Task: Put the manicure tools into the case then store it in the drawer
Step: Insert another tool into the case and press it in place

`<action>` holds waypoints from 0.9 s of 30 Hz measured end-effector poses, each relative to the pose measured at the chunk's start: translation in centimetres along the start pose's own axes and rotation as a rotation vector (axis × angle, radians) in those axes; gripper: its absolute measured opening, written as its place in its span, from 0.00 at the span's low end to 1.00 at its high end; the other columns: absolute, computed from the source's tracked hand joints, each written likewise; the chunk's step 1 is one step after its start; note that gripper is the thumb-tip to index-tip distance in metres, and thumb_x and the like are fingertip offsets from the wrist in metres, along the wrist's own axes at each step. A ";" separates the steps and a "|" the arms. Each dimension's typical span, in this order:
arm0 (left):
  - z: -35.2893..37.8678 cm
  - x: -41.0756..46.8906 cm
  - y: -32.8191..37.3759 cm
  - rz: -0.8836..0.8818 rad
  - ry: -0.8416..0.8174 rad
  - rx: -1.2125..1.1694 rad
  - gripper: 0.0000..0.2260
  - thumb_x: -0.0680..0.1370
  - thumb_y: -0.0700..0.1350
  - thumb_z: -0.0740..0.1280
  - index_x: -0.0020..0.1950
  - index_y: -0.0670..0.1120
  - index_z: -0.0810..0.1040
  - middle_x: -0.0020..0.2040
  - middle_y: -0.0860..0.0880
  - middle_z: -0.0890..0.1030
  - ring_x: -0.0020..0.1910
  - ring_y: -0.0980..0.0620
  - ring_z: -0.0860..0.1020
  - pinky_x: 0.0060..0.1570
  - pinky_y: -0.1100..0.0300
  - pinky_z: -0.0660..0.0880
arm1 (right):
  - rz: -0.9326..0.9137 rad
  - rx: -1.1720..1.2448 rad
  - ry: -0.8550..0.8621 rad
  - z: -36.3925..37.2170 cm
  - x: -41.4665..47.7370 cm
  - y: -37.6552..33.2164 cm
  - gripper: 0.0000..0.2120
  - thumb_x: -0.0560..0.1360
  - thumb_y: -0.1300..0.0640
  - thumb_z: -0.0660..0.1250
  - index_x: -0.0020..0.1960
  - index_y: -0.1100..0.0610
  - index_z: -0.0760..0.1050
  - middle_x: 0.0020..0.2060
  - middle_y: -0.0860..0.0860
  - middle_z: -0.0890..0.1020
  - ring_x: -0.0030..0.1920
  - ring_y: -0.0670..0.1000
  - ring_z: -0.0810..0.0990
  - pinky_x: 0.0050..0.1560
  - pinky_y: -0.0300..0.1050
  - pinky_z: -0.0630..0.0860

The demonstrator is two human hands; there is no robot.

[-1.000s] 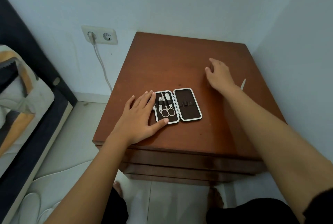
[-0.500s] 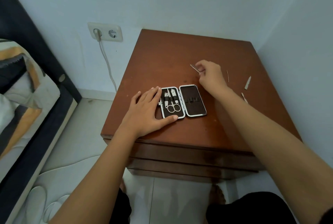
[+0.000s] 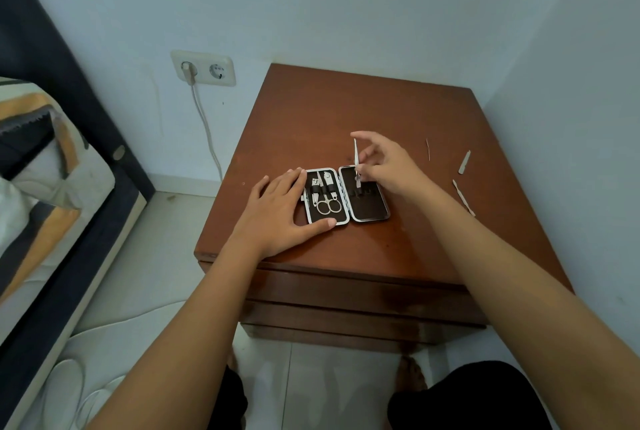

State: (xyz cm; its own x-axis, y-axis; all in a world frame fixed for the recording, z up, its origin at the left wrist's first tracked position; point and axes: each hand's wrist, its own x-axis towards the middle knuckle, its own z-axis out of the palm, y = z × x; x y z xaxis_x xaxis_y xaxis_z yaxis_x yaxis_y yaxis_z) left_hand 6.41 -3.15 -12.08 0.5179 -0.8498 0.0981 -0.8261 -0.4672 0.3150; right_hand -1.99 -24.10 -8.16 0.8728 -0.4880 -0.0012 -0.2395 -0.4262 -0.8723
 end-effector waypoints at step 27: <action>0.1 0.1 0.1 -0.022 0.004 0.015 0.48 0.64 0.76 0.46 0.77 0.49 0.50 0.78 0.52 0.54 0.76 0.57 0.51 0.73 0.55 0.42 | -0.231 -0.857 -0.122 1.0 -4.5 1.3 0.26 0.80 0.49 0.53 0.75 0.57 0.55 0.76 0.51 0.57 0.76 0.48 0.53 0.75 0.46 0.53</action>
State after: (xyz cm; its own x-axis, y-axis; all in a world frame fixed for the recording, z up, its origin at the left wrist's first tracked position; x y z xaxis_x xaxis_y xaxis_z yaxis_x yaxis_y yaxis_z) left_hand 6.35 -3.30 -12.17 0.5364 -0.8386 0.0949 -0.8179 -0.4889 0.3034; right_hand -5.77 -21.70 -9.79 0.9661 -0.2557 0.0349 -0.2445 -0.9502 -0.1931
